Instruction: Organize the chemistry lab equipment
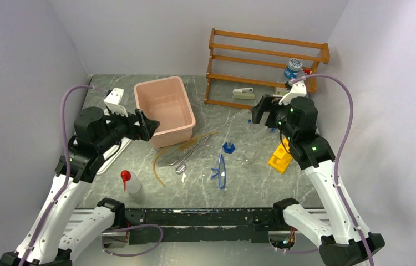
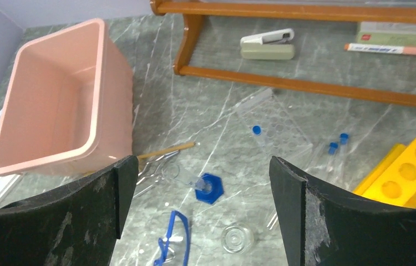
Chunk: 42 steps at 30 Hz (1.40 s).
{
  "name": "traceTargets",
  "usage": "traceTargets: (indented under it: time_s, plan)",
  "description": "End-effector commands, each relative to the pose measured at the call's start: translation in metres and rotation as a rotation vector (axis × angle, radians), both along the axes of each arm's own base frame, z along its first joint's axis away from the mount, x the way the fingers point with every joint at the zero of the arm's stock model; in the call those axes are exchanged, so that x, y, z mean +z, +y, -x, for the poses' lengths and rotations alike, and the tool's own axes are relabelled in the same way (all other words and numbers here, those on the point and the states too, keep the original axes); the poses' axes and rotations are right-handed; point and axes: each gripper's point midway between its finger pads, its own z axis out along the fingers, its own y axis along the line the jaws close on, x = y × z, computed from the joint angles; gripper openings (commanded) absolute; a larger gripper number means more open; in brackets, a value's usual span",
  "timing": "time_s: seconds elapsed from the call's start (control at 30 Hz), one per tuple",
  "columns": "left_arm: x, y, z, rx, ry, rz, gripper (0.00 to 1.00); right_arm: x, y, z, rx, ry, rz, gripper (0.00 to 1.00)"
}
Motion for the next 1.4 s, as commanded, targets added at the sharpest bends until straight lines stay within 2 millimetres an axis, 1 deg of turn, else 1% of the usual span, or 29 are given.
traceTargets:
  time_s: [0.0, 0.1, 0.17, 0.23, 0.3, 0.43, 0.47, 0.63, 0.7, 0.73, 0.8, 0.83, 0.9, 1.07, 1.17, 1.2, 1.27, 1.3, 1.37]
  plan:
    - [-0.044, 0.056, 0.019, 0.333, 0.301, -0.083, 0.9, -0.018, 0.016, 0.002, 0.055, 0.07, -0.052, 0.9]
    - [-0.082, 0.091, 0.048, 0.561, 0.546, -0.142, 0.91, -0.029, 0.018, 0.002, 0.039, 0.1, -0.086, 0.89]
    - [-0.102, 0.101, 0.065, 0.622, 0.652, -0.183, 0.93, -0.032, 0.018, 0.001, 0.027, 0.107, -0.107, 0.89]
    - [-0.117, 0.107, 0.078, 0.66, 0.73, -0.208, 0.95, -0.035, 0.02, 0.0, 0.024, 0.11, -0.125, 0.89]
    - [-0.13, 0.109, 0.089, 0.667, 0.78, -0.222, 0.97, -0.037, 0.021, -0.002, 0.018, 0.116, -0.138, 0.89]
    - [-0.156, 0.111, 0.108, 0.679, 0.869, -0.244, 0.97, -0.042, 0.023, -0.006, 0.011, 0.133, -0.149, 0.89]
    - [-0.162, 0.111, 0.111, 0.681, 0.884, -0.246, 0.97, -0.041, 0.024, -0.006, 0.017, 0.134, -0.149, 0.89]
    - [-0.192, 0.095, 0.115, 0.616, 0.958, -0.22, 0.97, -0.045, 0.025, -0.008, 0.018, 0.142, -0.148, 0.89]
    - [-0.201, 0.095, 0.118, 0.625, 0.989, -0.221, 0.97, -0.047, 0.024, -0.008, 0.012, 0.147, -0.148, 0.89]
    - [-0.205, 0.096, 0.119, 0.634, 1.0, -0.226, 0.96, -0.047, 0.024, -0.008, 0.007, 0.147, -0.153, 0.89]
    - [-0.208, 0.098, 0.12, 0.65, 1.008, -0.233, 0.86, -0.049, 0.024, -0.008, 0.003, 0.148, -0.163, 0.89]
    - [-0.209, 0.098, 0.119, 0.658, 1.011, -0.234, 0.84, -0.05, 0.025, -0.009, 0.001, 0.151, -0.168, 0.89]
    - [-0.213, 0.098, 0.118, 0.663, 1.021, -0.246, 0.81, -0.052, 0.025, -0.009, -0.001, 0.156, -0.17, 0.89]
    - [-0.226, 0.098, 0.113, 0.669, 1.045, -0.272, 0.78, -0.055, 0.025, -0.012, -0.005, 0.16, -0.162, 0.89]
    - [-0.231, 0.096, 0.114, 0.667, 1.062, -0.27, 0.7, -0.054, 0.024, -0.015, -0.01, 0.161, -0.151, 0.89]
    - [-0.23, 0.098, 0.113, 0.678, 1.057, -0.276, 0.66, -0.053, 0.024, -0.016, -0.008, 0.159, -0.148, 0.89]
    - [-0.223, 0.101, 0.109, 0.692, 1.028, -0.279, 0.57, -0.053, 0.024, -0.018, -0.009, 0.156, -0.145, 0.88]
    - [-0.216, 0.103, 0.105, 0.7, 1.006, -0.278, 0.53, -0.052, 0.024, -0.018, -0.008, 0.153, -0.142, 0.88]
    - [-0.197, 0.104, 0.094, 0.707, 0.947, -0.266, 0.47, -0.053, 0.025, -0.02, -0.008, 0.154, -0.141, 0.88]
